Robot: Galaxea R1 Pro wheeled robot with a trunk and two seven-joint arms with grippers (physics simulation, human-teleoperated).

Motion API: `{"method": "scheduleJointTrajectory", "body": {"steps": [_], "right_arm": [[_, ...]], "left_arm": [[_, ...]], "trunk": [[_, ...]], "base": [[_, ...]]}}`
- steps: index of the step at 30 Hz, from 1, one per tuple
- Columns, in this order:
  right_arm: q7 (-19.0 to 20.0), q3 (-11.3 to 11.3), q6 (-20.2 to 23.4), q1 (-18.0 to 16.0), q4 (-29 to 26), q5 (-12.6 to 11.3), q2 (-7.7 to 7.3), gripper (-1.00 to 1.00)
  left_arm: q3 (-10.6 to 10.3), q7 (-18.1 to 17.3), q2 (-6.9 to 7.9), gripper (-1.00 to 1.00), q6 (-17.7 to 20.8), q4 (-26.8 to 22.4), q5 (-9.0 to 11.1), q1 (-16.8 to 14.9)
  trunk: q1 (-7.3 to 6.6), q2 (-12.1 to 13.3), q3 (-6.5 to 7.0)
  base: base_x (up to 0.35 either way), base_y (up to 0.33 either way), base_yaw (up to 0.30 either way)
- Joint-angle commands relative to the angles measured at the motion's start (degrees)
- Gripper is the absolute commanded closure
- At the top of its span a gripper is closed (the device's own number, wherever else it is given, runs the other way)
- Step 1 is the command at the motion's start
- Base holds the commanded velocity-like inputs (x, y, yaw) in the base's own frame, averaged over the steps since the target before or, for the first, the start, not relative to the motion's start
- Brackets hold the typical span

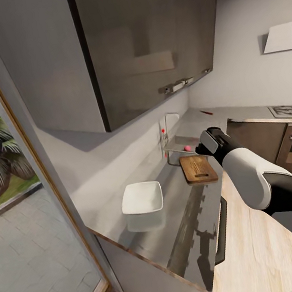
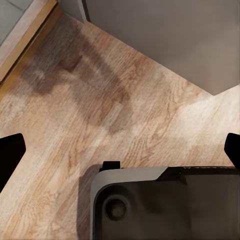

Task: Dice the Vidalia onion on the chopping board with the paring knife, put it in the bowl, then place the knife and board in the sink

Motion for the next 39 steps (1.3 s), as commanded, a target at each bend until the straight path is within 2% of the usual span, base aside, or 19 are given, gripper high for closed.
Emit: {"method": "scheduleJointTrajectory", "body": {"steps": [1,28,34,39], "right_arm": [[-0.5,0.02,0.08,-0.03,-0.05,-0.6,0.02,-1.0],[-0.5,-0.06,0.08,0.13,1.84,-0.72,-0.07,-1.0],[-0.5,-0.07,0.15,0.13,2.01,-2.88,-0.36,-1.0],[-0.5,-0.07,0.16,0.14,2.02,-3.41,-0.58,-1.0]], "left_arm": [[0.0,0.0,-0.01,-1.0,-0.11,-0.04,-0.01,-0.01],[0.0,0.0,-0.13,-1.0,-0.04,-0.04,-0.01,-0.01],[0.0,0.0,-0.15,-1.0,-0.03,-0.04,-0.01,-0.01],[0.0,0.0,-0.15,-1.0,-0.03,-0.04,-0.01,-0.01]], "trunk": [[0.03,-0.13,-0.22],[0.03,-0.13,-2.71],[0.03,-0.13,-3.26],[0.03,-0.13,-3.72]], "base": [[0.0,0.0,0.0],[0.048,0.0,0.0],[0.0,0.0,0.0],[0.0,0.0,0.0]]}}
